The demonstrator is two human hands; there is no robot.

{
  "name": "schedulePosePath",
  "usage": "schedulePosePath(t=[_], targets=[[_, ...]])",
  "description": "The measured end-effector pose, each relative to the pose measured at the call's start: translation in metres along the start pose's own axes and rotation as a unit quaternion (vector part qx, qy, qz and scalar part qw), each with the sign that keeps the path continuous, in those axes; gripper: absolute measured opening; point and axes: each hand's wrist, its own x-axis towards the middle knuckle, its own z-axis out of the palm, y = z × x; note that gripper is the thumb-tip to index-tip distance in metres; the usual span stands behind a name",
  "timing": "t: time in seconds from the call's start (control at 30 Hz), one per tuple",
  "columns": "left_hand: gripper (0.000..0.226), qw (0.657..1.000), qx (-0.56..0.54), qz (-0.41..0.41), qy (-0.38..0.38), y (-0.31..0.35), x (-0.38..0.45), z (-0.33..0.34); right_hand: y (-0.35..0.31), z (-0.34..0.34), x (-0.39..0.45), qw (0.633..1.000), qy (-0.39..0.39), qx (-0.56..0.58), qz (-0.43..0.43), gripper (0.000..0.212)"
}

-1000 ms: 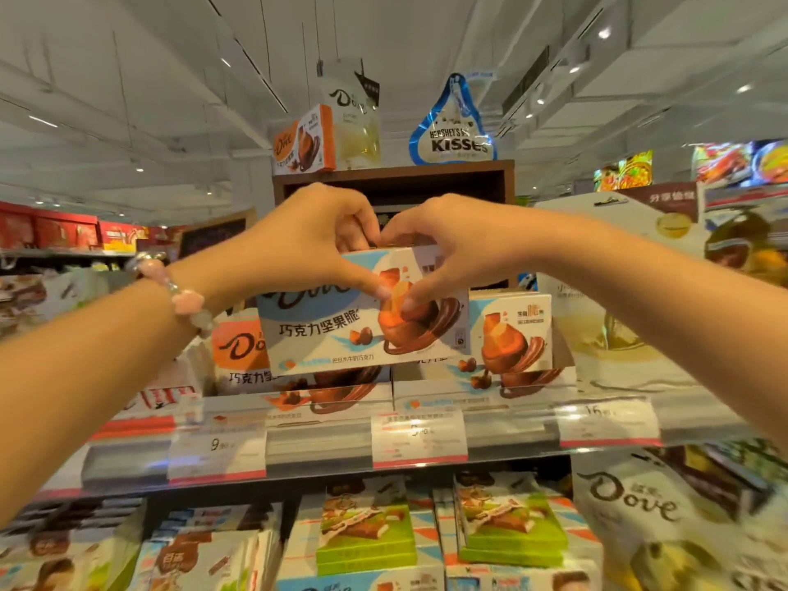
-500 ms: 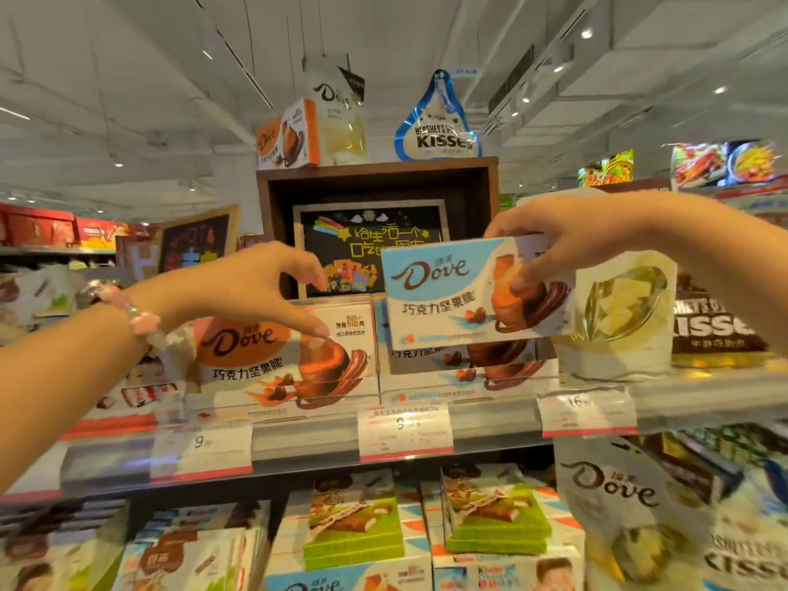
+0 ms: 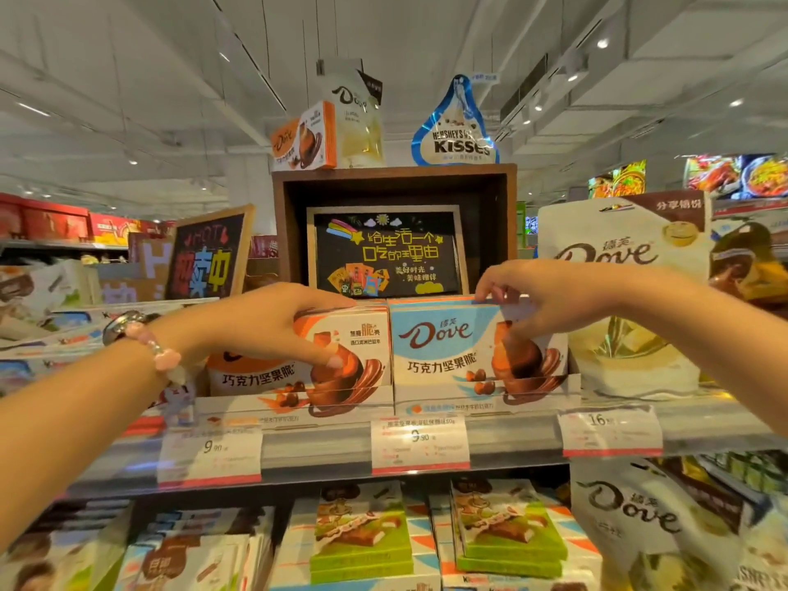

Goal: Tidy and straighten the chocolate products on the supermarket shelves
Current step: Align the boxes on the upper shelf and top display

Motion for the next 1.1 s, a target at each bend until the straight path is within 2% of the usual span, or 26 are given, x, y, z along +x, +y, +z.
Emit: schedulePosePath(t=[0.1, 0.17, 0.23, 0.33, 0.4, 0.53, 0.63, 0.73, 0.83, 0.93, 1.07, 1.1], targets=[[0.060, 1.000, -0.021, 0.007, 0.007, -0.003, -0.001, -0.002, -0.007, 0.001, 0.006, 0.997, 0.042, 0.050, -0.041, 0.056], [0.058, 1.000, -0.017, 0.005, 0.013, -0.004, -0.002, -0.002, -0.013, 0.002, 0.013, 0.990, 0.070, 0.108, -0.055, 0.055], [0.058, 1.000, -0.012, -0.002, 0.022, -0.003, -0.003, -0.001, -0.014, 0.004, 0.022, 0.985, 0.086, 0.139, -0.050, 0.047], [0.061, 0.999, 0.002, -0.014, 0.034, -0.001, -0.004, -0.002, -0.013, 0.009, 0.031, 0.987, 0.068, 0.143, -0.024, 0.028], [0.052, 0.999, 0.011, -0.022, 0.026, 0.000, -0.002, -0.004, -0.012, 0.011, 0.034, 0.986, 0.071, 0.147, -0.020, 0.016], [0.051, 0.997, 0.037, -0.061, -0.002, 0.002, 0.010, -0.011, -0.011, 0.014, 0.036, 0.982, 0.103, 0.156, -0.029, 0.010], [0.057, 0.993, 0.053, -0.096, -0.034, 0.004, 0.019, -0.012, -0.010, 0.017, 0.036, 0.975, 0.122, 0.180, -0.041, 0.008], [0.068, 0.993, 0.052, -0.098, -0.041, 0.004, 0.021, -0.010, -0.007, 0.019, 0.036, 0.972, 0.119, 0.196, -0.044, 0.007], [0.060, 0.993, 0.058, -0.094, -0.027, 0.002, 0.021, -0.007, -0.006, 0.019, 0.037, 0.971, 0.090, 0.217, -0.039, 0.008], [0.058, 0.995, 0.055, -0.088, -0.012, 0.003, 0.020, -0.007, -0.005, 0.018, 0.037, 0.969, 0.057, 0.237, -0.032, 0.019], [0.066, 0.994, 0.043, -0.097, 0.012, 0.004, 0.020, -0.006, -0.003, 0.019, 0.042, 0.970, 0.135, 0.200, -0.018, 0.021], [0.070, 0.994, 0.033, -0.099, 0.019, 0.004, 0.020, -0.005, -0.002, 0.019, 0.043, 0.971, 0.129, 0.199, -0.002, 0.024]])
